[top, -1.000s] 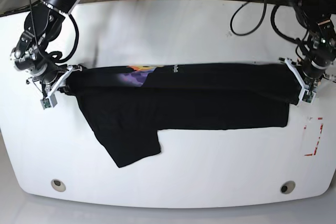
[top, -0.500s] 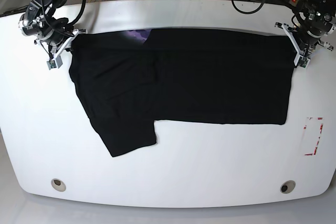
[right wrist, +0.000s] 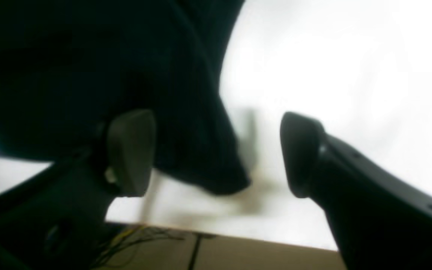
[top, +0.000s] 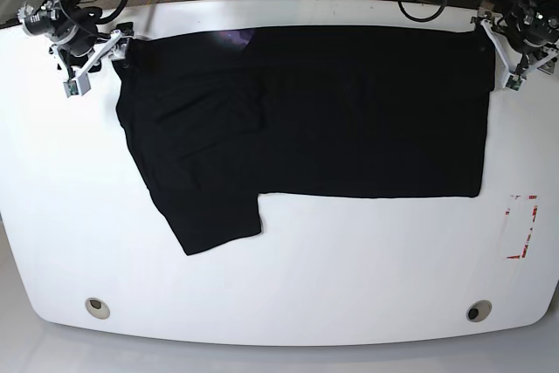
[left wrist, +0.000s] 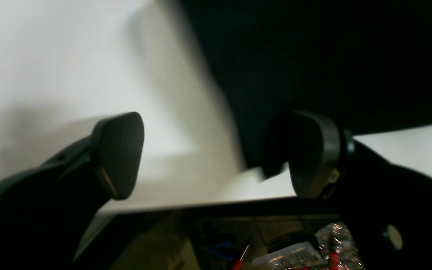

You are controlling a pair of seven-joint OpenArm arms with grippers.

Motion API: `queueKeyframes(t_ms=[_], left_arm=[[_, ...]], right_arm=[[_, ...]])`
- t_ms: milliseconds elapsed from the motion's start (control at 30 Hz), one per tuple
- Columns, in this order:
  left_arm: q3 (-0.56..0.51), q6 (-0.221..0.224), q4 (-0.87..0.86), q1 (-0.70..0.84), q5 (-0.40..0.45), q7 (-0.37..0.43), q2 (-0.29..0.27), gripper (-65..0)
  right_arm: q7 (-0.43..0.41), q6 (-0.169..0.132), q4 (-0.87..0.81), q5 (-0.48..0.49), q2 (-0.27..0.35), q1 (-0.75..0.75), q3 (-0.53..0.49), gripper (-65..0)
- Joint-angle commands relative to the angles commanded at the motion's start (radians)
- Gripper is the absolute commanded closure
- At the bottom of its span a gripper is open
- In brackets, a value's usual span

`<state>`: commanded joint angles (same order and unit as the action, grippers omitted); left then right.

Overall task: Fold the T-shirt properly
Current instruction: 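Grasp the hem with both grippers and fold it toward the collar, then lower the folded hem onto the collar and open both grippers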

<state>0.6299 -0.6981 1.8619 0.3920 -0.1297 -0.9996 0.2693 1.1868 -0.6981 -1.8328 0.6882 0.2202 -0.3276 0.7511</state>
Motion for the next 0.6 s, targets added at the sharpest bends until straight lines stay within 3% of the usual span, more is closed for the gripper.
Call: queueKeyframes(t_ms=[233, 433, 600], left_arm=[[0.014, 0.000, 0.087, -0.018, 0.000, 0.000, -0.005, -51.0], [-0.071, 0.000, 0.066, -0.057, 0.009, 0.000, -0.055, -51.0], [-0.094, 0.000, 0.028, -0.054, 0.009, 0.006, -0.055, -51.0]], right_arm=[[0.000, 0.000, -0.002, 0.097, 0.014, -0.018, -0.006, -50.3], [0.000, 0.000, 0.015, 0.064, 0.005, -0.020, -0.017, -50.3], [0.000, 0.000, 0.017, 0.015, 0.005, -0.018, -0.069, -50.3]])
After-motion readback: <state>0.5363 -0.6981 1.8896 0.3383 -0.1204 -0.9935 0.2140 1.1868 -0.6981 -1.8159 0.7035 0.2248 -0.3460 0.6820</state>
